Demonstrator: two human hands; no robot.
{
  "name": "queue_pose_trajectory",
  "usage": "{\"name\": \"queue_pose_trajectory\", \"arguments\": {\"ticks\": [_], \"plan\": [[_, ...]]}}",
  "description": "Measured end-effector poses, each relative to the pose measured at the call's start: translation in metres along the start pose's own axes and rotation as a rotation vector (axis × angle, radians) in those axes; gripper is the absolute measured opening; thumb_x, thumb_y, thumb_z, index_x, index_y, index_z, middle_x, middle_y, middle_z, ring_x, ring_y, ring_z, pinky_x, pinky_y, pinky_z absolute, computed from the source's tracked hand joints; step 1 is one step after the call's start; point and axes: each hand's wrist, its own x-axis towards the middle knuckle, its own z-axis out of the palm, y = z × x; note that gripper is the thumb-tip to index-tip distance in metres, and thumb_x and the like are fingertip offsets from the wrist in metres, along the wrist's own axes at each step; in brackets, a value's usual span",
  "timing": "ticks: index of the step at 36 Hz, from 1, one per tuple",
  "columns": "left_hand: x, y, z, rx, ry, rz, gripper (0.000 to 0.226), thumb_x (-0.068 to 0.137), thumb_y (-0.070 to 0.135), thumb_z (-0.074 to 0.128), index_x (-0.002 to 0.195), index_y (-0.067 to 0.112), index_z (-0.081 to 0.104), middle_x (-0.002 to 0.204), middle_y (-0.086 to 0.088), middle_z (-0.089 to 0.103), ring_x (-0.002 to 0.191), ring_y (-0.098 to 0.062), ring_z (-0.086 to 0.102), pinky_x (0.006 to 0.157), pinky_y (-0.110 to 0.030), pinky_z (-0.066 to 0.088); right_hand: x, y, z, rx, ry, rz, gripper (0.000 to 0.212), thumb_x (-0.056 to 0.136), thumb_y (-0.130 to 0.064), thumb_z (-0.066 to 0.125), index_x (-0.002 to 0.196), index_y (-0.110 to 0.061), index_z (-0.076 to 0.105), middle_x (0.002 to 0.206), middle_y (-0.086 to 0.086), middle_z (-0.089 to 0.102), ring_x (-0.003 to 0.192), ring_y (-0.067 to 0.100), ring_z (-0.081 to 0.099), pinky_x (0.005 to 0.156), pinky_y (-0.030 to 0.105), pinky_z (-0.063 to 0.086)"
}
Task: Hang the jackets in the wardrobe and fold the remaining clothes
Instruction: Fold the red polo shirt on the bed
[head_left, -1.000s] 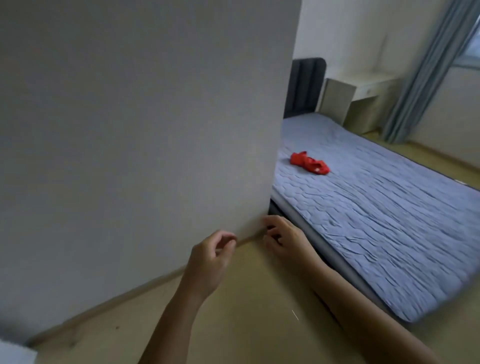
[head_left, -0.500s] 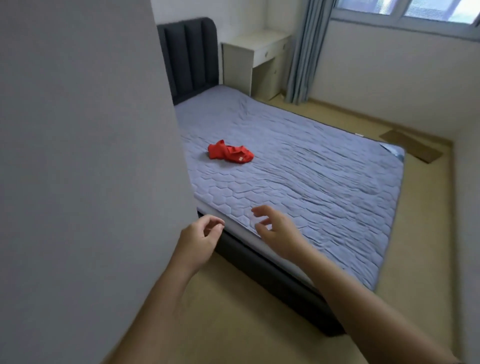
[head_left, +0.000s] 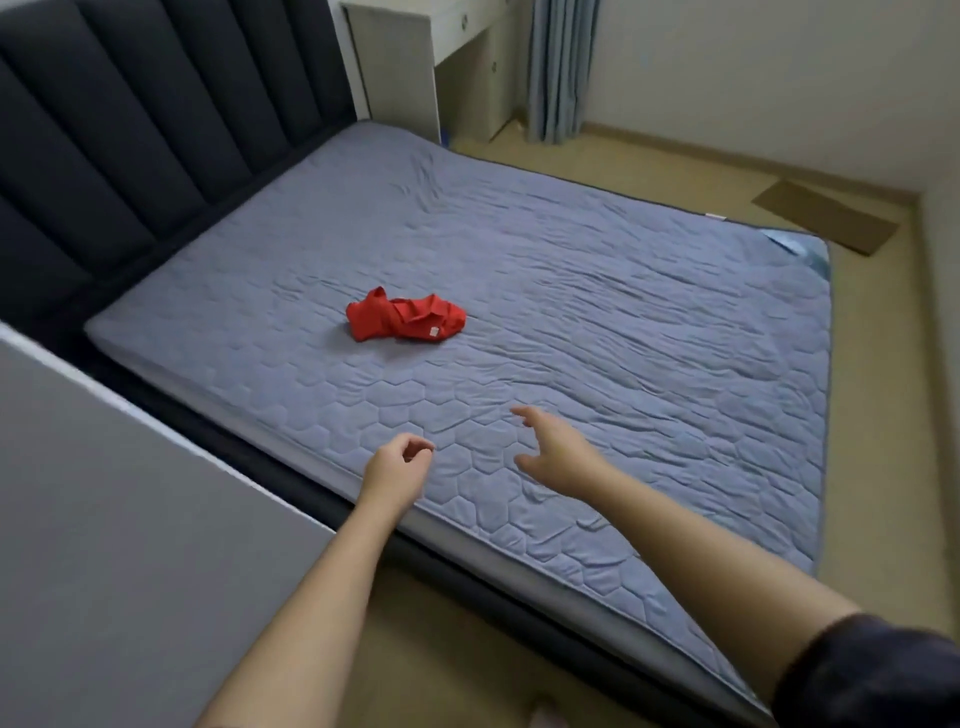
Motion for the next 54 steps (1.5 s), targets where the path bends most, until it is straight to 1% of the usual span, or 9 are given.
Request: {"name": "queue_pose_trajectory", "arguments": {"ticks": [6, 12, 19, 26, 31, 38, 45, 50, 54], "plan": [[0.147, -0.054, 0.052, 0.186, -0.109, -0.28, 0.021, 0.088, 0.017, 0.054, 0.108, 0.012, 0.059, 0.116, -0.015, 0.064, 0.107, -0.032, 0.059, 0.088, -0.034, 0.046, 0.136, 0.054, 0.03, -0.086, -0.123, 0.142, 0.096, 0.084, -0.034, 0.07, 0.152, -0.032, 0.004, 0.158, 0.007, 0.015, 0.137, 0.031, 0.032, 0.104, 0.042, 0.041], [0.31, -0.09, 0.103, 0.595, -0.286, -0.1, 0.068, 0.088, 0.022, 0.055, 0.148, 0.012, 0.024, 0.146, -0.016, 0.035, 0.131, -0.033, 0.039, 0.106, -0.039, 0.035, 0.283, 0.119, 0.095, -0.128, -0.211, 0.341, 0.12, 0.074, -0.045, 0.078, 0.144, -0.047, -0.018, 0.155, 0.001, -0.031, 0.143, 0.039, -0.019, 0.104, 0.072, 0.022], [0.481, -0.132, 0.155, 1.006, -0.329, 0.164, 0.081, 0.089, 0.028, 0.059, 0.152, 0.02, 0.009, 0.159, -0.008, 0.007, 0.141, -0.03, 0.022, 0.109, -0.042, 0.031, 0.444, 0.183, 0.172, -0.234, -0.258, 0.401, 0.132, 0.065, -0.046, 0.083, 0.141, -0.049, -0.024, 0.148, 0.001, -0.043, 0.139, 0.042, -0.028, 0.095, 0.081, 0.016], [0.614, -0.146, 0.175, 1.021, 0.037, 0.479, 0.089, 0.077, 0.021, 0.069, 0.151, 0.019, 0.019, 0.16, -0.013, 0.002, 0.144, -0.036, 0.011, 0.109, -0.051, 0.027, 0.489, 0.244, 0.236, -0.317, -0.279, 0.485, 0.138, 0.056, -0.042, 0.088, 0.139, -0.054, -0.021, 0.149, -0.002, -0.04, 0.139, 0.043, -0.026, 0.092, 0.081, 0.017], [0.685, -0.124, 0.175, 0.969, 0.244, 0.469, 0.087, 0.073, 0.015, 0.065, 0.149, 0.021, 0.024, 0.156, -0.023, 0.01, 0.143, -0.045, 0.008, 0.111, -0.063, 0.008, 0.498, 0.253, 0.237, -0.332, -0.296, 0.491, 0.143, 0.052, -0.045, 0.089, 0.133, -0.057, -0.028, 0.144, -0.003, -0.047, 0.136, 0.046, -0.031, 0.088, 0.083, 0.016], [0.712, -0.119, 0.179, 1.067, 0.162, 0.409, 0.056, 0.072, 0.009, 0.067, 0.124, 0.008, 0.045, 0.115, -0.023, 0.059, 0.106, -0.042, 0.056, 0.096, -0.053, 0.033, 0.498, 0.256, 0.236, -0.319, -0.284, 0.471, 0.143, 0.052, -0.043, 0.089, 0.132, -0.058, -0.029, 0.142, -0.002, -0.048, 0.135, 0.047, -0.032, 0.089, 0.083, 0.013], [0.69, -0.113, 0.179, 0.912, 0.045, 0.428, 0.053, 0.07, 0.015, 0.069, 0.117, 0.012, 0.045, 0.102, -0.025, 0.064, 0.096, -0.044, 0.061, 0.082, -0.046, 0.044, 0.499, 0.258, 0.237, -0.318, -0.267, 0.459, 0.144, 0.05, -0.042, 0.09, 0.133, -0.058, -0.027, 0.143, -0.002, -0.047, 0.134, 0.047, -0.032, 0.087, 0.084, 0.009], [0.593, -0.153, 0.193, 0.729, -0.27, 0.521, 0.025, 0.067, 0.009, 0.065, 0.088, 0.018, 0.056, 0.067, -0.006, 0.058, 0.076, -0.037, 0.062, 0.063, -0.035, 0.04, 0.495, 0.255, 0.231, -0.29, -0.271, 0.447, 0.14, 0.052, -0.042, 0.089, 0.138, -0.058, -0.02, 0.148, -0.003, -0.042, 0.136, 0.045, -0.03, 0.087, 0.085, 0.01], [0.521, -0.194, 0.192, 0.704, -0.347, 0.478, 0.017, 0.067, 0.006, 0.063, 0.08, 0.015, 0.056, 0.065, -0.01, 0.062, 0.072, -0.037, 0.062, 0.061, -0.035, 0.039, 0.483, 0.253, 0.217, -0.216, -0.286, 0.383, 0.13, 0.057, -0.045, 0.087, 0.143, -0.055, -0.01, 0.153, -0.006, -0.034, 0.139, 0.042, -0.026, 0.091, 0.083, 0.013]]}}
